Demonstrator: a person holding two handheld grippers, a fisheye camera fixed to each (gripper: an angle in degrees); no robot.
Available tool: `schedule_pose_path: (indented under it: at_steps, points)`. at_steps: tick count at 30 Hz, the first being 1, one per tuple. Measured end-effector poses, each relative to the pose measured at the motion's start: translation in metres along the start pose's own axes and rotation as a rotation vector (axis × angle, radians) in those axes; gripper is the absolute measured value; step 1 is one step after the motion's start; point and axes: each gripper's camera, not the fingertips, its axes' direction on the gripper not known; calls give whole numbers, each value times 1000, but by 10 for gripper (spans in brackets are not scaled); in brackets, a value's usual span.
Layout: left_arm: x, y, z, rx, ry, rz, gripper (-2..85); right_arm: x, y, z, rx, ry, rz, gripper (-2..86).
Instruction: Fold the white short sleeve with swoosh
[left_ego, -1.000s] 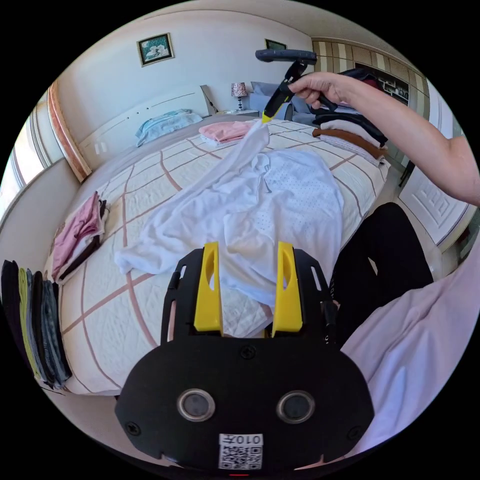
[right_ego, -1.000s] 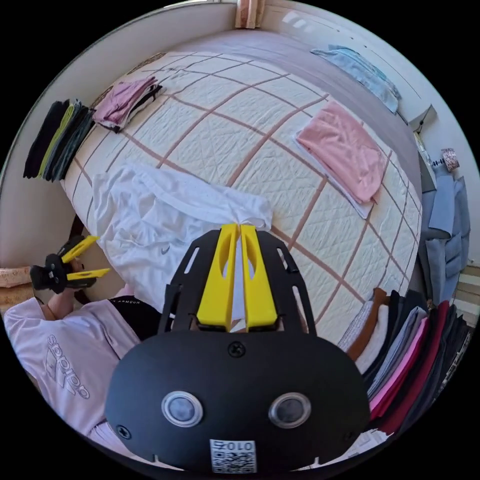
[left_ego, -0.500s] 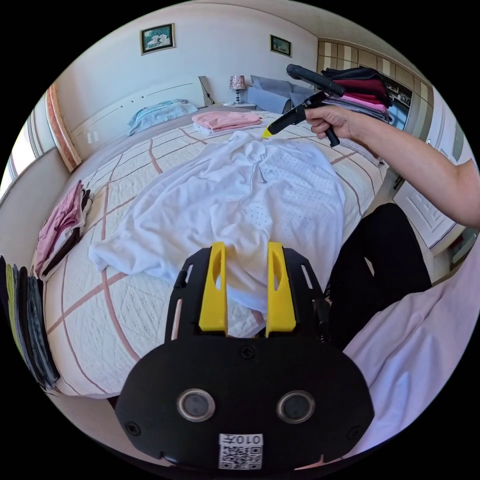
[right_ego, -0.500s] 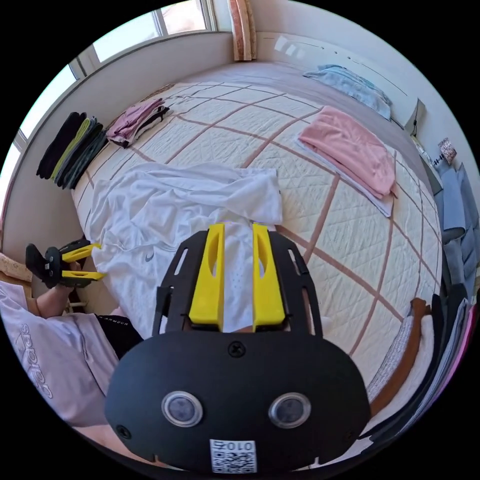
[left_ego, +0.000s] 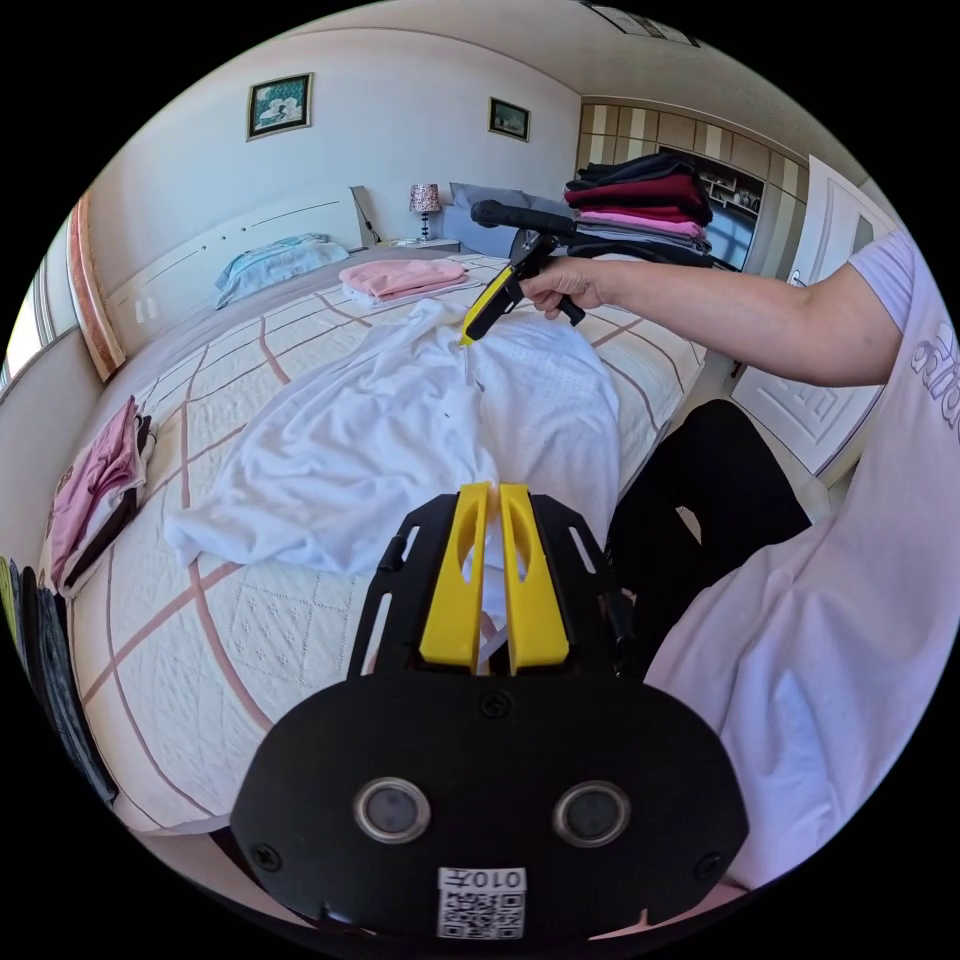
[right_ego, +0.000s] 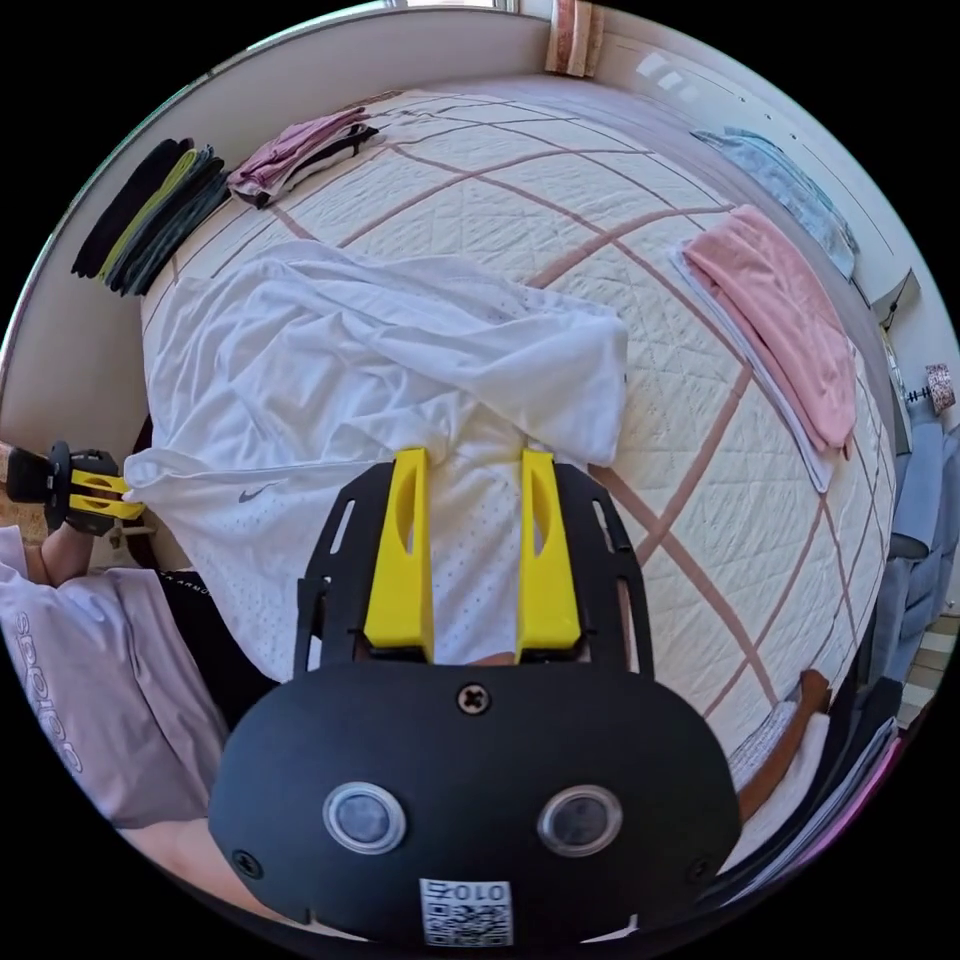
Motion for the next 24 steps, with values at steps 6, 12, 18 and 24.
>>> schedule_pose_path:
  at_steps: [6, 12, 18, 24]
  points:
    - [4, -11, -10, 37, -44, 32, 2, -24, 74, -71, 207, 5, -11, 53]
    - [18, -6, -7, 48, -6, 122, 1, -48, 204, -64, 227, -62, 46, 43]
    - [54, -4, 31, -54, -100, 221, 8, -96, 247, -20, 149, 110, 92, 65]
    - [70, -5, 39, -30, -199, 198, 51, -137, 263, -34, 255, 308, 9, 126]
